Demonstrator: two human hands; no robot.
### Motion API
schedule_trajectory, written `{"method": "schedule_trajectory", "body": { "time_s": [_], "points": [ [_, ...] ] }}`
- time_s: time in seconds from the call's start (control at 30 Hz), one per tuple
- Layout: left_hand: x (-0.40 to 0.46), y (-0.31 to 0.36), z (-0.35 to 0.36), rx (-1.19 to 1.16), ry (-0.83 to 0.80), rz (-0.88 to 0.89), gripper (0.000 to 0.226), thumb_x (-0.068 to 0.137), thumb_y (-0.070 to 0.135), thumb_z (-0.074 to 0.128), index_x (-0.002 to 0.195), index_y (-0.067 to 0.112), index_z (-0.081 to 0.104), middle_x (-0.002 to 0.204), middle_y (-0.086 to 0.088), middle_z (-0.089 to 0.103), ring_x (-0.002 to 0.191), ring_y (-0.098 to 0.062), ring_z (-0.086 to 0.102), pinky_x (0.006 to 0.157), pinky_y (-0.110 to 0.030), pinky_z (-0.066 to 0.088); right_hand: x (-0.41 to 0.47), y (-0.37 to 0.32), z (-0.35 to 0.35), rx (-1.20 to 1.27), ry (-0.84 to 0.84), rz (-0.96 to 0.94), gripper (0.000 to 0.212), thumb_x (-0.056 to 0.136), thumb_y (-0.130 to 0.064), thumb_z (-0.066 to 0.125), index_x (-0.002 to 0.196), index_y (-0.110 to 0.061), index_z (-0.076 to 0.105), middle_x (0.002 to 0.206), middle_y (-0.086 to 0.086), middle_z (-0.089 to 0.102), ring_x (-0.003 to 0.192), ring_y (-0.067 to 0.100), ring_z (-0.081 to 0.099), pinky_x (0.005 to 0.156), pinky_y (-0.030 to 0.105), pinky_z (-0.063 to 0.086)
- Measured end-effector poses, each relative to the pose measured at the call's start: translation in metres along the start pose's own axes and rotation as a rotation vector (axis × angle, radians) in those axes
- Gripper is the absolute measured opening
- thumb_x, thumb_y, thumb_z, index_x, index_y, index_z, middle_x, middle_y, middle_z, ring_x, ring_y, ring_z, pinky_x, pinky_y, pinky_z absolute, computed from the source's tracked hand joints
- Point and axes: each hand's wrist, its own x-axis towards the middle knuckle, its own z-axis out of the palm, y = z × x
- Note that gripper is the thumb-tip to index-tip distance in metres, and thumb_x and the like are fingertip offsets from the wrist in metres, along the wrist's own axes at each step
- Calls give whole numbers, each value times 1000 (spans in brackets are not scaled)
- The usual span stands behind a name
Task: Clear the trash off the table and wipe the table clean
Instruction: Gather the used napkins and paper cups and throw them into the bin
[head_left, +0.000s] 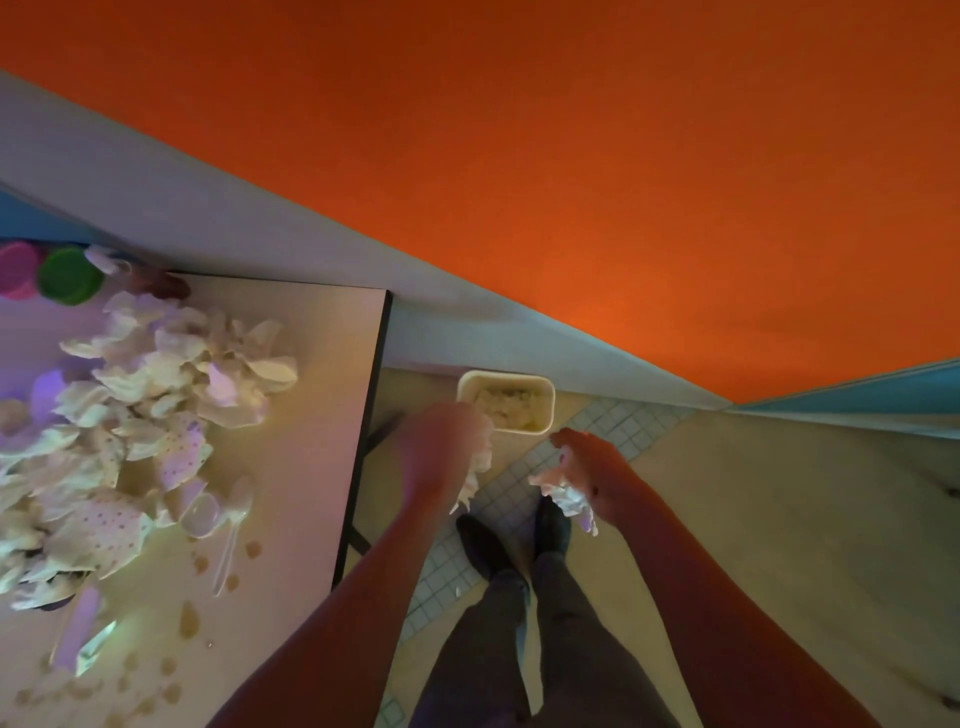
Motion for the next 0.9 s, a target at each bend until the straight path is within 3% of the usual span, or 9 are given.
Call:
{"method": "schedule_trajectory", "body": {
  "time_s": [0.07, 0.17, 0.27, 0.37, 0.43, 0.6, 0.7, 0.77, 0.9],
  "points": [
    [12, -11, 5, 11, -4, -22, 37, 87, 17, 59, 50, 18, 54, 45, 11, 56, 42, -2, 47, 43, -22, 36, 6, 2, 5, 176, -41, 87, 6, 85, -9, 58, 80, -7, 56, 69, 9, 50, 56, 23, 50, 54, 25, 40],
    [30, -27, 18, 52, -50, -41, 33, 89, 19, 58, 56, 16, 58, 49, 10, 59, 48, -2, 51, 44, -18, 36, 18, 3, 13, 220, -48, 42, 13, 83, 2, 43, 75, -8, 48, 62, 4, 34, 54, 18, 38, 55, 28, 32],
    [48, -42, 34, 75, -88, -38, 32, 90, 22, 58, 58, 18, 60, 53, 8, 61, 50, -2, 55, 45, -17, 36, 38, 4, 21, 125, -23, -68, 30, 80, 15, 31, 96, 1, 53, 72, 6, 38, 62, 17, 37, 55, 27, 29],
    [69, -63, 57, 99, -119, -41, 31, 91, 26, 57, 60, 21, 57, 53, 9, 59, 50, 2, 56, 43, -12, 32, 72, 8, 32, 84, 32, -122, 43, 87, 12, 30, 115, -10, 52, 81, 8, 44, 61, 15, 39, 40, 19, 33],
    [82, -76, 71, 105, -122, -38, 32, 91, 29, 57, 60, 21, 54, 57, 7, 58, 51, -7, 54, 47, -20, 34, 91, 8, 38, 105, 38, -135, 44, 89, 11, 29, 121, -9, 51, 75, 8, 41, 51, 12, 38, 33, 16, 28],
    [127, -119, 115, 91, -153, -62, 29, 94, 32, 53, 70, 17, 58, 73, -1, 63, 66, -14, 56, 57, -27, 36, 167, 15, 53, 217, -5, -150, 32, 102, -1, 32, 130, -7, 46, 95, 12, 55, 75, 18, 56, 52, 27, 50],
    [165, -159, 148, 110, -187, -141, 49, 95, 47, 38, 105, 11, 69, 104, -8, 69, 92, -27, 64, 76, -37, 50, 228, 31, 61, 181, 51, -142, 28, 106, -12, 35, 132, -11, 46, 94, 11, 54, 70, 18, 54, 39, 19, 44],
    [191, -186, 174, 37, -182, -241, 54, 94, 48, 35, 112, 9, 68, 111, -11, 68, 99, -32, 64, 89, -46, 54, 271, 47, 69, 100, 88, -135, 35, 101, -8, 34, 131, -20, 47, 104, 14, 55, 80, 25, 58, 41, 21, 47],
    [246, -246, 228, -128, -137, -453, 50, 78, 43, 50, 112, 11, 69, 116, -15, 70, 97, -37, 68, 83, -46, 60, 340, 63, 83, -65, 153, -219, 48, 89, -1, 37, 130, -21, 50, 125, 19, 54, 97, 35, 62, 48, 27, 50]
  ]
}}
